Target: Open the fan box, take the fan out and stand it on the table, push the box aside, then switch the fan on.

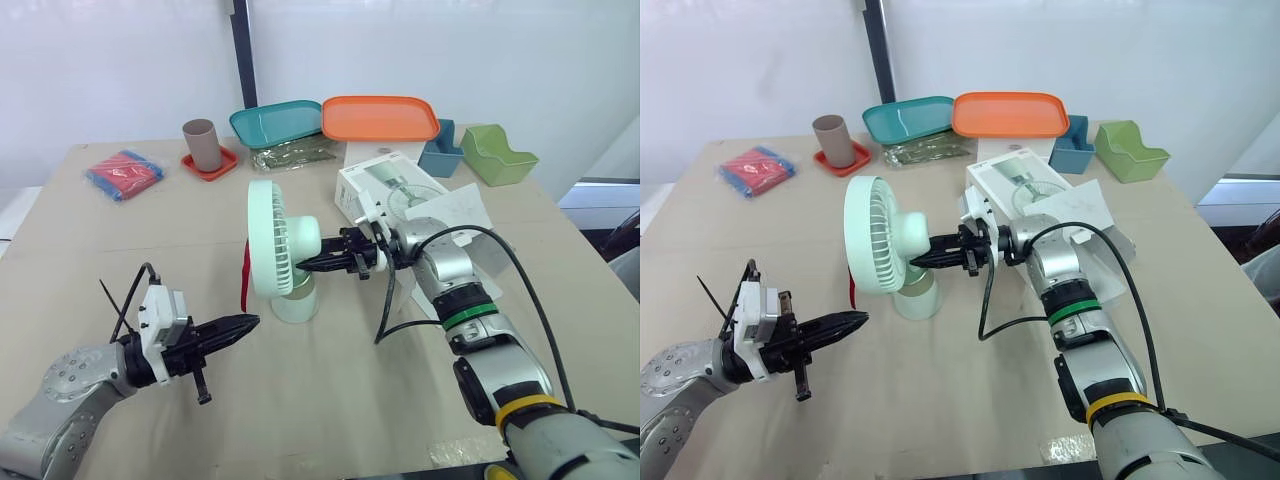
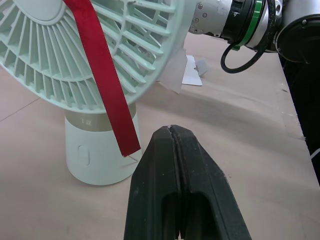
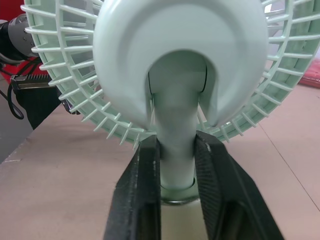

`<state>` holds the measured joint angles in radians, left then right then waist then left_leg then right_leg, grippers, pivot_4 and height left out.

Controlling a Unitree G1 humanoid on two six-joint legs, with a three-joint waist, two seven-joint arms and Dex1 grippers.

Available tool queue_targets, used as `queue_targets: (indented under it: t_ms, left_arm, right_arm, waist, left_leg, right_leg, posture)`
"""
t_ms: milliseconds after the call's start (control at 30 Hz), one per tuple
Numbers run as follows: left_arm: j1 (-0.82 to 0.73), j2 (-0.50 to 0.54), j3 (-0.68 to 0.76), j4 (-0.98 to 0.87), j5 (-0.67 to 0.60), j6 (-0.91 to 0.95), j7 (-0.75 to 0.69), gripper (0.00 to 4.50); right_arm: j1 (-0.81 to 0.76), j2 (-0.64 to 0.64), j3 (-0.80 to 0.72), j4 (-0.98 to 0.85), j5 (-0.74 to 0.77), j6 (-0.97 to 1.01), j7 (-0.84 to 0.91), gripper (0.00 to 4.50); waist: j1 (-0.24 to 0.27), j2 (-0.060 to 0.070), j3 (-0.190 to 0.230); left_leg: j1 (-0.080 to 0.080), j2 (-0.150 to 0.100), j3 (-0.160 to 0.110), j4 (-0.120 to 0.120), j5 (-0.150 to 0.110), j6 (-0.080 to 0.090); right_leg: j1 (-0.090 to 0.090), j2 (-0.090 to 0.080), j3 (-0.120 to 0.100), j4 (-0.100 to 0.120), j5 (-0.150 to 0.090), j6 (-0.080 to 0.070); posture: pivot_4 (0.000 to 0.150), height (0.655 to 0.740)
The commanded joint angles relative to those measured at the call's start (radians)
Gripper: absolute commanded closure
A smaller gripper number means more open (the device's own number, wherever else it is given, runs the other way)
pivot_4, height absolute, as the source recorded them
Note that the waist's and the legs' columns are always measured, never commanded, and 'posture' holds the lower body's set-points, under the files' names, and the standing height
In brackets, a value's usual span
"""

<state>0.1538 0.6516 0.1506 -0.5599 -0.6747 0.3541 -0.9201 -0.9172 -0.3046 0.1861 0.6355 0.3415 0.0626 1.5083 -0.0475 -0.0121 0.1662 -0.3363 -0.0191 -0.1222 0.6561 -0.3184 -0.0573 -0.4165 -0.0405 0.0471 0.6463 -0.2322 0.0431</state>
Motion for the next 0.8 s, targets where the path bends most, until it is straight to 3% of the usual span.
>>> queue_targets:
  t_ms: [33,200,533,667,800]
  left_arm:
    - [-0.009,0.000,-0.007,-0.030,0.005,-0.006,0.011,4.50]
    - [-0.015,-0.004,-0.006,-0.024,0.010,-0.011,0.020,4.50]
    - [-0.016,-0.012,0.017,0.025,0.064,-0.026,0.073,4.50]
    - [-0.026,-0.027,0.036,0.050,0.069,-0.014,0.116,3.47]
    - [-0.016,-0.033,0.046,0.066,0.099,0.011,0.175,2.07]
  right_arm:
    - [-0.016,-0.007,-0.020,-0.012,-0.004,-0.015,0.021,2.02]
    - [0.005,-0.031,-0.032,-0.070,0.007,0.012,0.018,0.02]
    - [0.187,-0.165,-0.084,-0.346,0.052,0.115,-0.032,0.02]
    - [0.317,-0.238,-0.112,-0.519,0.077,0.156,-0.069,0.00]
    - [0.484,-0.295,-0.146,-0.703,0.095,0.177,-0.132,0.00]
  waist:
    - [0.000,0.000,0.000]
    - [0.000,0.000,0.000]
    - [0.002,0.000,0.000]
    - [0.003,0.000,0.000]
    - [0.003,0.000,0.000]
  left_leg:
    - [0.000,0.000,0.000,0.000,0.000,0.000]
    - [0.000,0.000,0.000,0.000,0.000,0.000]
    - [0.000,0.000,0.000,0.000,0.000,0.000]
    - [0.000,0.000,0.000,0.000,0.000,0.000]
    - [0.000,0.000,0.000,0.000,0.000,0.000]
  right_leg:
    - [0.000,0.000,0.000,0.000,0.000,0.000]
    - [0.000,0.000,0.000,0.000,0.000,0.000]
    - [0.000,0.000,0.000,0.000,0.000,0.000]
    - [0.000,0.000,0.000,0.000,0.000,0.000]
    - [0.000,0.000,0.000,0.000,0.000,0.000]
  posture:
    - [0.150,0.7400]
    - [0.150,0.7400]
    - [0.150,0.7400]
    - [0.150,0.7400]
    - [0.150,0.7400]
